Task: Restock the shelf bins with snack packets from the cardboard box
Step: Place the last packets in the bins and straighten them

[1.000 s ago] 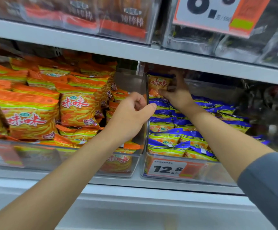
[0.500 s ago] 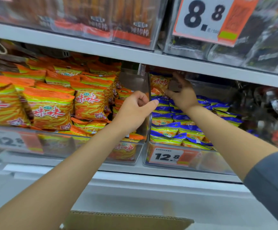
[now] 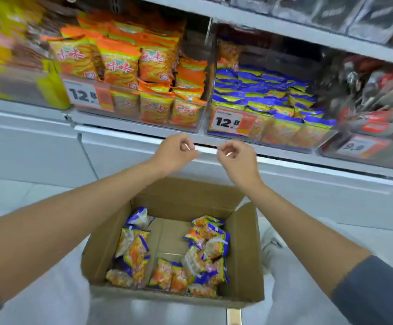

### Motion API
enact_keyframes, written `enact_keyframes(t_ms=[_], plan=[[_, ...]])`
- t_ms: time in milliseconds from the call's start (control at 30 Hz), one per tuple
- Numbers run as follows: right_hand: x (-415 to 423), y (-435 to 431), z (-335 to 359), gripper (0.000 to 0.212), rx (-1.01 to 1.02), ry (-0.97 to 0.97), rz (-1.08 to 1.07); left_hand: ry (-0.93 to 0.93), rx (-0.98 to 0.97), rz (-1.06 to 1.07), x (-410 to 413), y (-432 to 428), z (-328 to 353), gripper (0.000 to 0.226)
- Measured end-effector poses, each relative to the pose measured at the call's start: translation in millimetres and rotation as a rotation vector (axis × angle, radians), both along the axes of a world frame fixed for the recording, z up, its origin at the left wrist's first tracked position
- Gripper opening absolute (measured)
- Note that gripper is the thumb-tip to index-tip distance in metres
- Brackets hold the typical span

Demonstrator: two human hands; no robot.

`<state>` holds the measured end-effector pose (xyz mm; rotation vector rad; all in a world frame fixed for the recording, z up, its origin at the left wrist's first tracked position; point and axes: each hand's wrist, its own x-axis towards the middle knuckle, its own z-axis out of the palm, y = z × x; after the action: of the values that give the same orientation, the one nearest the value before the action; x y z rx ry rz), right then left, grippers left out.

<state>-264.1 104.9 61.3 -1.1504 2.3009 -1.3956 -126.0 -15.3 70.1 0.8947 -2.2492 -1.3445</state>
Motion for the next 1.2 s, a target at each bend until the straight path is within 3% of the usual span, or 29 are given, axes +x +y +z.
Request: enact_keyframes(t_ms=[167,433,533,600,667,733,833,933,1033,1100,1200], plan=[[23.1,43.4,-93.3,0.013,0.558,-0.081,0.328,-0.261,0.160,0.008,66.1,14.7,-86.7,0.013],[53.2,45.8,-222.7,0.058,1.122,-0.074,0.771,-0.456,0.355,-0.094,92.8,26.0,-160.5,0.014],[63.1,59.6,-254.9,0.075,1.274,0.260,1.034,-0.519,0.326,-0.128,105.5,24.0,-168.7,0.015],[64.3,64.1,-264.0,0.066,1.252,0.515,1.143,-0.550,0.337,-0.136,108.3,23.1,-170.2,0.017],[62.7,58.7,-259.9,0.055,1.156,0.531,1.053,-0.567,0.360,-0.131,107.1,23.2,-169.4,0.016],[57.5,42.4,-238.8,0.040,1.063,0.209,0.827,-0.562,0.398,-0.093,106.3,21.5,-171.1,0.021],[51.9,13.4,-196.3,0.018,0.904,-0.465,0.594,-0.599,0.469,-0.139,104.3,20.5,-165.1,0.058],[51.5,-3.7,-166.0,0.029,0.755,-0.835,0.545,-0.497,0.650,-0.146,97.8,26.3,-156.0,0.068],[54.2,-6.1,-160.2,0.043,0.623,-0.934,0.564,-0.326,0.752,0.003,94.0,27.7,-149.6,0.053],[56.6,-5.4,-164.6,0.038,0.555,-0.891,0.538,-0.358,0.788,0.020,95.9,25.0,-149.5,0.052],[57.7,-3.4,-180.1,0.041,0.617,-0.957,0.570,-0.475,0.732,0.042,102.6,24.7,-155.5,0.059]])
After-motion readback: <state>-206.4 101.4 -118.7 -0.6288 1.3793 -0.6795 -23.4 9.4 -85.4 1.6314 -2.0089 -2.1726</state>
